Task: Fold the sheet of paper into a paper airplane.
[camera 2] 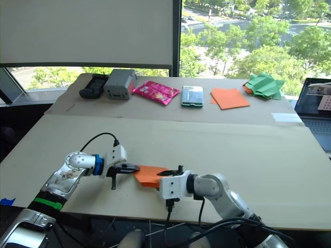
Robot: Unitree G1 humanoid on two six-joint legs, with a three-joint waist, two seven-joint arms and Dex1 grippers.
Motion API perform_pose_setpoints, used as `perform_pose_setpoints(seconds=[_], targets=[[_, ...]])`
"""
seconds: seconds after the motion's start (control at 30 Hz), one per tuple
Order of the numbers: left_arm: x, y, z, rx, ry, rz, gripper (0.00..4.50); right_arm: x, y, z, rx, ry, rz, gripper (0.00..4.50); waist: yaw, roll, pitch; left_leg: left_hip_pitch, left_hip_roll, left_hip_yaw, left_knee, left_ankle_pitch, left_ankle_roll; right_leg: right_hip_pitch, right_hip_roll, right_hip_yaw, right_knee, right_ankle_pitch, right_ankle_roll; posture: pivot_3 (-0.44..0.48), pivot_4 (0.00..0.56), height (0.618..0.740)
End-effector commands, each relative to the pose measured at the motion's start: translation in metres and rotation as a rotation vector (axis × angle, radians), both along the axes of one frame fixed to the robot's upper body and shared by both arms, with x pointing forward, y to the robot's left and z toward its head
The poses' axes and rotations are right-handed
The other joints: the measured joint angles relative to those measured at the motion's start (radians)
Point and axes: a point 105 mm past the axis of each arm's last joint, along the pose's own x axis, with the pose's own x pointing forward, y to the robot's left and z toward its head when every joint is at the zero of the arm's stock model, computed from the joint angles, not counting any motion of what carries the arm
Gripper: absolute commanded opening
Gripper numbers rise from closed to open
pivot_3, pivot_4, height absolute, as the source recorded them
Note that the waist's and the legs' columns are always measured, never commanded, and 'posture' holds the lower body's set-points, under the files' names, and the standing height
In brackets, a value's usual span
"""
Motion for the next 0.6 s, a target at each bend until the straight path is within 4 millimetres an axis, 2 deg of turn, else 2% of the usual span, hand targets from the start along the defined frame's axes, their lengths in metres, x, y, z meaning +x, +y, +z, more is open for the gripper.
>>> perform_pose_setpoints(seconds=[0.03,0.1,0.13,0.2,0.3,0.43,0.6], targets=[[-0.01,0.011,-0.024,0.08,0.078,0.015,0.0,0.005,0.002,0.016,0.046,-0.047,0.0,0.81,0.0,0.0,0.0,0.0,0.0,0.0,0.0,0.0,0.0,0.0,0.0,0.0,0.0,0.0,0.0,0.0,0.15,0.702],[-0.01,0.012,-0.024,0.084,0.074,0.017,0.0,0.006,0.002,0.017,0.049,-0.047,0.0,0.13,0.0,0.0,0.0,0.0,0.0,0.0,0.0,0.0,0.0,0.0,0.0,0.0,0.0,0.0,0.0,0.0,0.15,0.702],[-0.009,0.012,-0.024,0.084,0.074,0.017,0.0,0.006,0.002,0.017,0.049,-0.048,0.0,0.02,0.0,0.0,0.0,0.0,0.0,0.0,0.0,0.0,0.0,0.0,0.0,0.0,0.0,0.0,0.0,0.0,0.15,0.702],[-0.009,0.011,-0.023,0.082,0.07,0.016,0.0,0.006,0.003,0.018,0.061,-0.043,0.0,0.02,0.0,0.0,0.0,0.0,0.0,0.0,0.0,0.0,0.0,0.0,0.0,0.0,0.0,0.0,0.0,0.0,0.15,0.702],[-0.009,0.011,-0.022,0.083,0.061,0.011,0.0,0.011,0.009,0.03,0.168,0.038,-0.035,0.02,-0.002,0.0,0.0,0.0,0.0,0.0,0.0,0.0,0.0,0.0,0.0,0.0,0.0,0.0,0.0,0.0,0.15,0.702],[-0.008,0.011,-0.022,0.082,0.058,0.012,0.0,0.021,0.011,0.031,0.2,0.165,-0.081,0.02,-0.006,0.0,0.0,0.0,0.0,0.0,0.0,0.0,0.0,0.0,0.0,0.0,0.0,0.0,0.0,0.0,0.15,0.702],[-0.008,0.01,-0.021,0.078,0.055,0.009,0.0,0.031,0.007,0.017,0.136,0.353,-0.173,0.02,-0.007,0.001,-0.001,0.0,0.0,0.0,0.0,0.0,0.0,0.0,0.0,0.0,0.001,0.0,0.0,0.0,0.15,0.702]])
